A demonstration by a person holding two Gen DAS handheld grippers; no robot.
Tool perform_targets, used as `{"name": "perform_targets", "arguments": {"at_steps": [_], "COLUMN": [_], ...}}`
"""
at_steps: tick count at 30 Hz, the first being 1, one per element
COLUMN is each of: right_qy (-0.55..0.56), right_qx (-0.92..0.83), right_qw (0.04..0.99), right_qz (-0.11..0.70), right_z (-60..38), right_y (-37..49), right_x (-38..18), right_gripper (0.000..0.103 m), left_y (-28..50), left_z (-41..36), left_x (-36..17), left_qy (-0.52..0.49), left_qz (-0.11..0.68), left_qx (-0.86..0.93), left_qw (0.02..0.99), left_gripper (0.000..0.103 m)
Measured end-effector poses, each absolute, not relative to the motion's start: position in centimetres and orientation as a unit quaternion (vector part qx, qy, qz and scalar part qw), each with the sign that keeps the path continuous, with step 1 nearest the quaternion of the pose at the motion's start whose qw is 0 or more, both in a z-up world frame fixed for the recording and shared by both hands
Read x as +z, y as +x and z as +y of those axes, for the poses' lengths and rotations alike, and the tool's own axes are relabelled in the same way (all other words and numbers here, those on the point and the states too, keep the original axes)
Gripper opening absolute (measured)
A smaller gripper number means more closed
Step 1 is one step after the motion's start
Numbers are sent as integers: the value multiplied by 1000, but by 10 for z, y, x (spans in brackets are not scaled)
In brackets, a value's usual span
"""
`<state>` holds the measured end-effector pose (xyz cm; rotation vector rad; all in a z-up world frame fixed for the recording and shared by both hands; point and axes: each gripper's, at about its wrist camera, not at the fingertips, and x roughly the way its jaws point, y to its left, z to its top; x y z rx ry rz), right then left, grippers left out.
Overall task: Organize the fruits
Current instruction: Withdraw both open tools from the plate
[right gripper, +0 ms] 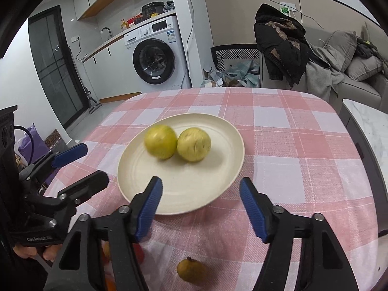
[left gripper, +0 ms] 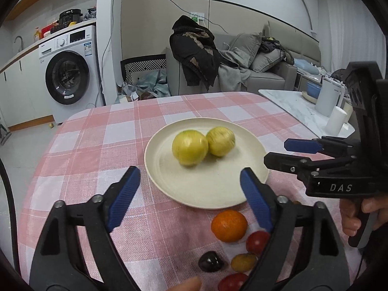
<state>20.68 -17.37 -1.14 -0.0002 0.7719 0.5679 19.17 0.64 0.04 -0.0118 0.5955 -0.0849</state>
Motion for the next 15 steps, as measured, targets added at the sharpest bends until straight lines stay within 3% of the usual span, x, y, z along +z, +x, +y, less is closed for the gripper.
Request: {"name": "perform_targets", "arguments": {"at_steps": [2,3,5,15], "right_qy": [4,4,0,-30], "right_qx": [280,282,287,295], "right_qw": [886,887,886,879], "right_qz": [368,366,364,374], "right_z": [-179,-181,-184,-188], "right_y": [201,197,190,158], "right_x": [-8,-6,-4,-10], "right_gripper": [95,97,103,103], "left_y": [182,176,163,115], "left_z": [6,6,6,9], "left_x": [5,7,10,12], "left_qy": [-1,2,4,-1], "left_qz": [291,289,279,292], "left_qx": [-44,-43,-41,-38], "left_qw": [956,956,959,956], "left_gripper": [93,103,103,103]}}
